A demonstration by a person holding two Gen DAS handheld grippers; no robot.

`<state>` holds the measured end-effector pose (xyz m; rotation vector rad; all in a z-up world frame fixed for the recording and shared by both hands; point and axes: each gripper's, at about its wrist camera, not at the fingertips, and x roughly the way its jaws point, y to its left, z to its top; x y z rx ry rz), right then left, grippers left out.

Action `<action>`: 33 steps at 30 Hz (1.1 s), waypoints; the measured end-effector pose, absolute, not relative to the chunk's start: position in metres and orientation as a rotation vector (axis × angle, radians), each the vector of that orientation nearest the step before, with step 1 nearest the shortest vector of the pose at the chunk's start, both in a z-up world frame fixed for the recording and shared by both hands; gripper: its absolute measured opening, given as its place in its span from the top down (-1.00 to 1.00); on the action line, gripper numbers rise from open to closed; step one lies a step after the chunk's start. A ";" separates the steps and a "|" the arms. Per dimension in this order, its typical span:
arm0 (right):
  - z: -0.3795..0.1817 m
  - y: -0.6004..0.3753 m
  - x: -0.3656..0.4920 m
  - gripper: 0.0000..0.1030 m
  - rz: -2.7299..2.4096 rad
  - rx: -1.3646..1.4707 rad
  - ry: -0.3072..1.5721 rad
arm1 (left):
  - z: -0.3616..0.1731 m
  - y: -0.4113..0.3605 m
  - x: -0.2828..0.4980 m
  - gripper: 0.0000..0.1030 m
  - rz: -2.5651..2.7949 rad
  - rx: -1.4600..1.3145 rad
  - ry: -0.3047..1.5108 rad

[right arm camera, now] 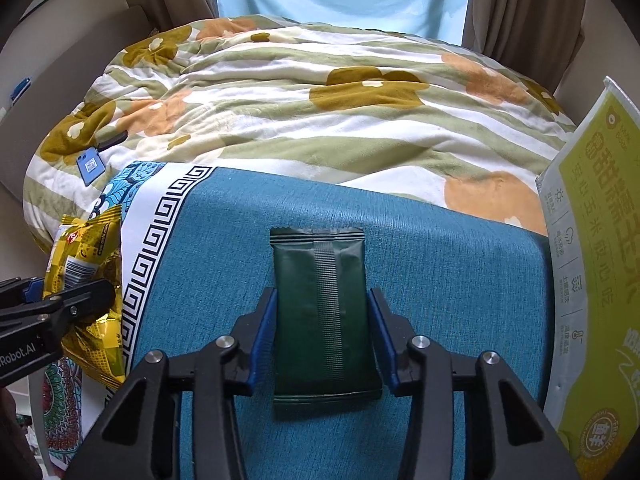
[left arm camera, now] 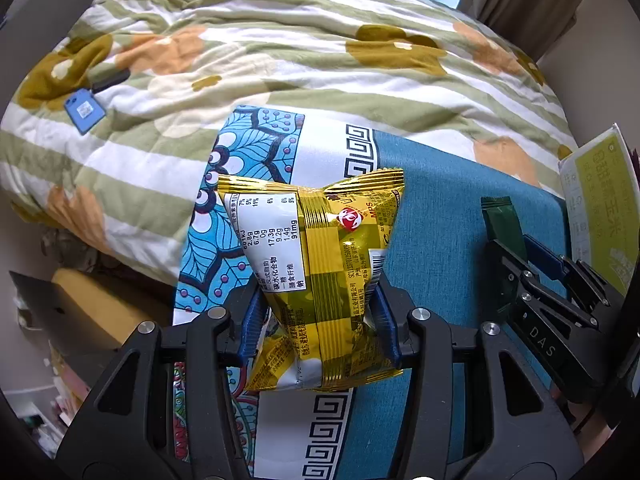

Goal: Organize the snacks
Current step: 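Grasp the gold bag with the left gripper while the right grasps the dark green packet, then carry the gold bag and green packet into the box and open both grippers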

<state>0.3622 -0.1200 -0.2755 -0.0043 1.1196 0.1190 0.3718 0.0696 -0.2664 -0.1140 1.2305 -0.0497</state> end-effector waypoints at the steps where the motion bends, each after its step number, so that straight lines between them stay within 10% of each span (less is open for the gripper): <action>1: -0.272 -0.120 0.360 0.20 0.122 0.008 1.117 | -0.260 0.070 0.369 0.15 -0.050 -0.111 1.222; 33: -0.049 -0.225 0.174 0.20 -0.062 0.223 0.721 | -0.042 -0.084 0.228 0.15 -0.471 0.003 0.773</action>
